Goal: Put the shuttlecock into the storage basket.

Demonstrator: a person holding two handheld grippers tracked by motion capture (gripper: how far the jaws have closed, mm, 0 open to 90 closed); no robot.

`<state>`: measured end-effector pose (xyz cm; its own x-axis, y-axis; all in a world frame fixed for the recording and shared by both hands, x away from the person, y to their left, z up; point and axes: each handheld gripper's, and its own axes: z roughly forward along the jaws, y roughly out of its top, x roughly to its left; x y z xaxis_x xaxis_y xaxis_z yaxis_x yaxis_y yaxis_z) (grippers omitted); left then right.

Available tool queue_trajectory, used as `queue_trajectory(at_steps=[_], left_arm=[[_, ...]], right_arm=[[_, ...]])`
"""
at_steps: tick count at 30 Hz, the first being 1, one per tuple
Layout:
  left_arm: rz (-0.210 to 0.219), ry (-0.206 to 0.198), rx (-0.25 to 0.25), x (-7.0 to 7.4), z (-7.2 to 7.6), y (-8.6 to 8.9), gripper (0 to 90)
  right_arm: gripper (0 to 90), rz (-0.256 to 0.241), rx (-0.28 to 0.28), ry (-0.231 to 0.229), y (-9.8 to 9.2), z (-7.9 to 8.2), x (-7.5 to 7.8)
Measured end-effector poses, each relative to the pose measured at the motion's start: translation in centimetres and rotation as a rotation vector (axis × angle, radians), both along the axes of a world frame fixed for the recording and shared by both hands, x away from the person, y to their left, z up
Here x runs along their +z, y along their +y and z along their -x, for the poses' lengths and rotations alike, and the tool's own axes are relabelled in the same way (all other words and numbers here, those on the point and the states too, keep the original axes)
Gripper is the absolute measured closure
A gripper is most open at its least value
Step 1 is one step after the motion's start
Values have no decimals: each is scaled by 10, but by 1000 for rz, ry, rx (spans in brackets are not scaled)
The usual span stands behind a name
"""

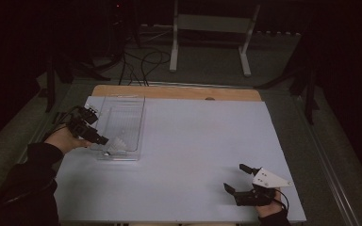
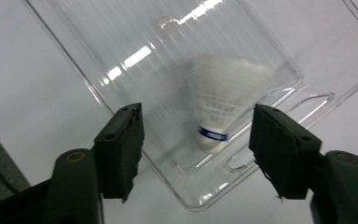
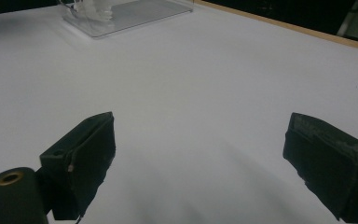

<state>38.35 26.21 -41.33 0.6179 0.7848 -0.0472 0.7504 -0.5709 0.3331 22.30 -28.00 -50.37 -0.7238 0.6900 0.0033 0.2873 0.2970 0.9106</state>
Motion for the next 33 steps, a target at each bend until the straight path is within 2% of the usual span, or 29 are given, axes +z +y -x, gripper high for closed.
queue_trajectory(at_steps=[3, 5, 10, 12, 15, 16, 17, 18, 19, 22, 23, 31, 33], left_arm=[[29, 5, 9, 0, 0, -3, 256], [29, -2, 14, 0, 0, -5, 218], [53, -5, 16, 1, -1, -7, 64], [56, -9, 1, 2, 0, -9, 10], [57, -50, -14, 5, 2, -15, 0], [57, -50, -14, 5, 2, -15, 0], [62, -72, -24, 7, 3, -18, 0], [62, -72, -24, 7, 3, -18, 0], [87, -87, -34, 8, 3, -21, 0], [100, -100, -46, 10, 4, -25, 0], [99, -119, -69, 10, 4, -29, 0], [121, -129, -79, 13, 4, -39, 0], [127, -144, -84, 16, 5, -43, 0]], right_arm=[[92, -1, 0, 1, 0, 0, 0], [92, 1, -1, 2, 0, 0, 0], [92, -1, 1, 2, 0, 0, 0], [92, -1, 1, 3, 0, 0, 0], [92, -6, 2, 4, -1, 0, 0], [92, -6, 2, 4, -1, 0, 0], [92, -4, 2, 4, -1, 0, 0], [92, -4, 2, 4, -1, 0, 0], [92, -3, 1, 2, -1, 0, 0], [92, -4, -1, 2, -1, 0, 0], [92, -3, -1, 4, -1, 0, 0], [92, -4, -5, 8, -2, 0, -1], [92, -5, -4, 9, -1, -1, -1]])
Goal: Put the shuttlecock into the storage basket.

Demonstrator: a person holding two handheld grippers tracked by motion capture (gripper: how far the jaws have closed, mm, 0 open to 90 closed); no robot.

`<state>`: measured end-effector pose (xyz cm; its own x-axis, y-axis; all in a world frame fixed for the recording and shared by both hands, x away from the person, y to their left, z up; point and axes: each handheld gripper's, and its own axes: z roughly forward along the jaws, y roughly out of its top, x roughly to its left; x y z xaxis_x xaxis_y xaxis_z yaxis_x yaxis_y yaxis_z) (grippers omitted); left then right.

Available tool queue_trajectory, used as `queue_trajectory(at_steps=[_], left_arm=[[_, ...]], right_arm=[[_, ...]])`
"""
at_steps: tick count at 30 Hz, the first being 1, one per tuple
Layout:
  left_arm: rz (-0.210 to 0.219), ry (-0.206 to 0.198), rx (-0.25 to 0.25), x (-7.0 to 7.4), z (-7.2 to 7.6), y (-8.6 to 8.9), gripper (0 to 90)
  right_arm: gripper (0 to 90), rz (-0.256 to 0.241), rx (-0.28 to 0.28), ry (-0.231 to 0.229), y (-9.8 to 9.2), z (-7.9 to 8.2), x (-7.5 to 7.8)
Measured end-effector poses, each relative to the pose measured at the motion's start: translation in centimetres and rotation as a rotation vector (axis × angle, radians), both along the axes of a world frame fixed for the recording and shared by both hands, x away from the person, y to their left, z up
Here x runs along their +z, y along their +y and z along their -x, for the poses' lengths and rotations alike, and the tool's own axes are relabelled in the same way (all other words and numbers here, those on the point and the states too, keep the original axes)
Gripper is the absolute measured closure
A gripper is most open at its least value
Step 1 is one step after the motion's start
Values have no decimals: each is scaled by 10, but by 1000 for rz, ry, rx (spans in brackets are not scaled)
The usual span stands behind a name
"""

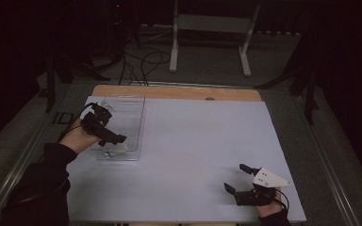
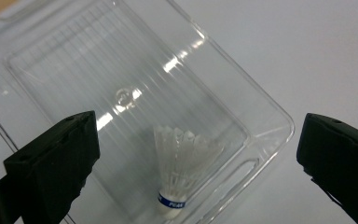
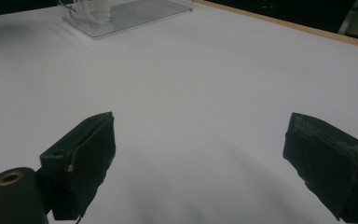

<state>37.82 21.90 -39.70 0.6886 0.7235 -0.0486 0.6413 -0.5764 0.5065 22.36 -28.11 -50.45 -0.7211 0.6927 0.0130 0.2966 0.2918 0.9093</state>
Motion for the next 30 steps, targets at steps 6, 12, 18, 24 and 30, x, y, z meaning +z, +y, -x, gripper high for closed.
queue_trajectory(at_steps=[6, 12, 18, 24, 30], left_arm=[[74, -59, -43, 5, 1, -8, 0], [69, -76, -94, 10, 4, -21, 0], [92, -70, -136, 11, 3, -33, 0], [71, -79, -178, 7, 3, -45, 0], [70, -93, -199, 7, 5, -60, 0]], right_arm=[[92, -1, 1, 4, 0, -1, -1], [92, -3, 0, 7, 0, -1, -1], [92, -3, 3, 10, 0, -1, -1], [92, -5, 4, 13, 0, -1, -2], [92, -6, 3, 13, 0, -1, -1]])
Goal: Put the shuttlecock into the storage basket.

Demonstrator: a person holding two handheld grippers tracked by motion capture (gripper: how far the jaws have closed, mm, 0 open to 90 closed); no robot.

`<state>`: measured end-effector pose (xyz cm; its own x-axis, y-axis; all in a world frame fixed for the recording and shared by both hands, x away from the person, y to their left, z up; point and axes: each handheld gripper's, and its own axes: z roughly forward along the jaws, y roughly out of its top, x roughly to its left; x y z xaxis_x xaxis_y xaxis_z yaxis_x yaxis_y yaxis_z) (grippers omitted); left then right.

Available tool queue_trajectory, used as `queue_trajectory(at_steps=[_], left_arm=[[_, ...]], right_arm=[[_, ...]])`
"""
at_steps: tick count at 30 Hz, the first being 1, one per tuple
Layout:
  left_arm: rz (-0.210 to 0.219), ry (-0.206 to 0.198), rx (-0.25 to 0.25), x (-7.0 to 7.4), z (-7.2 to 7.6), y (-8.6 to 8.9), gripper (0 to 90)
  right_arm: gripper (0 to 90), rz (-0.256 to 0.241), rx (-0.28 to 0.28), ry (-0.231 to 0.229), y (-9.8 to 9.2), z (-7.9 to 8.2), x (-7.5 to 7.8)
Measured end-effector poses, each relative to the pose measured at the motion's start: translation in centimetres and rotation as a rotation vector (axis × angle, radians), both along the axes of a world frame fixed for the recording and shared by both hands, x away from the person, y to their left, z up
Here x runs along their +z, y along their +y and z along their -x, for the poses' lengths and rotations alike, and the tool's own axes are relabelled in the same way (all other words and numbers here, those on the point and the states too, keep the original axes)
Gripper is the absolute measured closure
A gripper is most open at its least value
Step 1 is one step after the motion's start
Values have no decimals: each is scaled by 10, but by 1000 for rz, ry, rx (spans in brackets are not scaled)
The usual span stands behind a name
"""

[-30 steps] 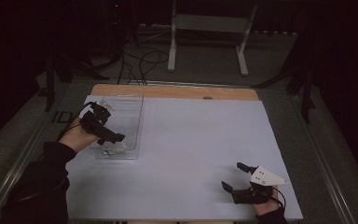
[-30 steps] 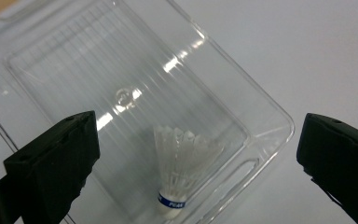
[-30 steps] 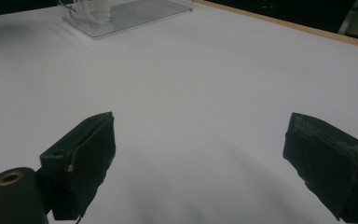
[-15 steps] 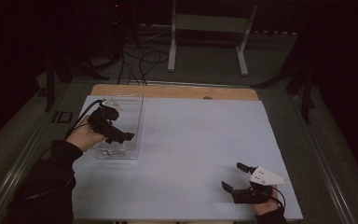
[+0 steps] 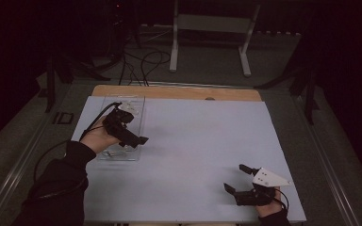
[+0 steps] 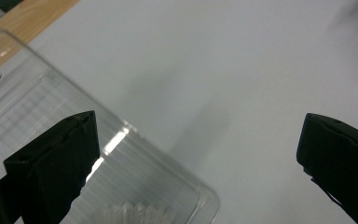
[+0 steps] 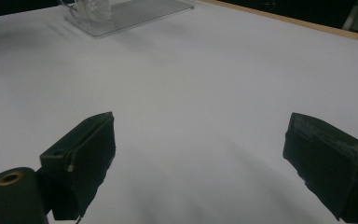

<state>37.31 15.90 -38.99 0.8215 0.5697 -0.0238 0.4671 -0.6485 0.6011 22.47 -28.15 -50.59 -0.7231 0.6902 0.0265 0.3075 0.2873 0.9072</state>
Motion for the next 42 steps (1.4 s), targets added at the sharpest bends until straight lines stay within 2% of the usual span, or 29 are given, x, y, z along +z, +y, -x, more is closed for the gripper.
queue_trajectory(at_steps=[5, 6, 7, 9, 10, 17, 20, 25, 26, 28, 35, 40, 42], left_arm=[[0, 4, -42, -3, 2, -10, 0], [18, 7, -65, -4, 3, -15, 0], [18, 7, -65, -4, 3, -15, 0], [55, -5, -93, -6, 5, -19, 0], [90, -2, -123, -7, 7, -23, 1], [88, 3, -184, -15, 12, -39, 1], [83, -10, -209, -19, 16, -44, 0], [101, -3, -209, -25, 20, -49, 1], [126, -8, -206, -30, 22, -49, 0], [137, 3, -210, -36, 25, -50, 1], [141, 22, -237, -47, 31, -53, 0], [120, 40, -265, -55, 39, -58, 0], [125, 49, -276, -58, 42, -58, 1]], right_arm=[[92, -3, 4, 8, 0, 0, 0], [92, 0, 6, 7, 0, 0, 0], [92, 0, 6, 7, 0, 0, 0], [92, 0, 6, 2, 0, 0, 0], [92, -2, 5, 1, 0, 0, 0], [92, -1, 5, 0, 0, 0, 1], [92, -1, 3, 0, 0, 1, 1], [92, 0, 6, -3, 0, 1, 1], [92, -2, 7, -6, 0, 1, 1], [92, -2, 6, -8, 0, 1, 2], [92, 0, 9, -4, 0, 1, 1], [92, -1, 6, -2, 0, 1, 1], [92, 1, 7, -3, 0, 1, 1]])
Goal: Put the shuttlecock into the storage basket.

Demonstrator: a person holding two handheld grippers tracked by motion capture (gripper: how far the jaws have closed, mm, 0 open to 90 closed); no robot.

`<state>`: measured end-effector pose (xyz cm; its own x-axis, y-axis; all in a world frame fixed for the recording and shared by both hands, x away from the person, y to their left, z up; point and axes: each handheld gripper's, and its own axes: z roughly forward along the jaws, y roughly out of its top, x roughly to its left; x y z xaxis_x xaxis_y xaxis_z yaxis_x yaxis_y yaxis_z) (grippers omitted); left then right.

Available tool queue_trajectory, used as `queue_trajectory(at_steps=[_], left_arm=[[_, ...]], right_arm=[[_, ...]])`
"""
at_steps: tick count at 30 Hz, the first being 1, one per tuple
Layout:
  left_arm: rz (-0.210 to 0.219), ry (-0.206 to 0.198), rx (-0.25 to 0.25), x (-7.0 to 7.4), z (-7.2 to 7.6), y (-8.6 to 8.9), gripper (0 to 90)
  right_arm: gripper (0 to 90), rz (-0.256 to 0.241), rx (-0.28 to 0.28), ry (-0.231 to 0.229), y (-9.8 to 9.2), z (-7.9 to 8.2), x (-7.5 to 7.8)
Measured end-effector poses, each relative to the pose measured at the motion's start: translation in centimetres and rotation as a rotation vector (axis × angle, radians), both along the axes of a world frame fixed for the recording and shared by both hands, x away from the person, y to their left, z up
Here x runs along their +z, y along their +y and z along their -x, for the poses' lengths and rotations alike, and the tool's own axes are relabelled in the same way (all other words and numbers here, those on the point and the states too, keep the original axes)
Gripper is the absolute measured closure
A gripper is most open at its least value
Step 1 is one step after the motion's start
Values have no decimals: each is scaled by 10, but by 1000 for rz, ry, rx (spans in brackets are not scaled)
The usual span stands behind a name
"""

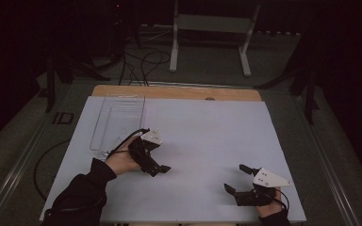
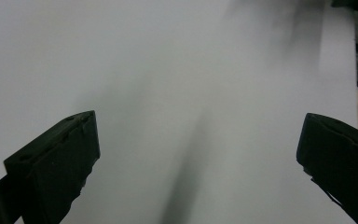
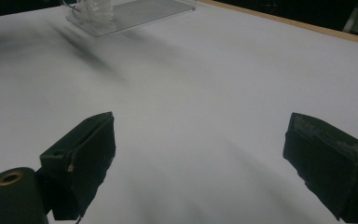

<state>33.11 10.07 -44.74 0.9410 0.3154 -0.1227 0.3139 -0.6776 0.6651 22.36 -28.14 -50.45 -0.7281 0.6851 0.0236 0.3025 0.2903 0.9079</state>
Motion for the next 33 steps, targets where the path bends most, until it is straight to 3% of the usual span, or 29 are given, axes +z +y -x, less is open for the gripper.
queue_trajectory(at_steps=[12, 18, 24, 33], left_arm=[[-5, 10, -39, -12, 15, -7, 1], [19, 39, -52, -24, 23, -3, 1], [34, 39, -41, -31, 28, 4, 1], [-8, 20, -21, -46, 38, 14, 1]], right_arm=[[92, 1, 0, 1, 0, 0, 0], [92, -1, -1, -3, -1, 0, 1], [92, 4, 1, -2, 0, 0, 1], [92, 2, 3, 1, 0, 0, 0]])
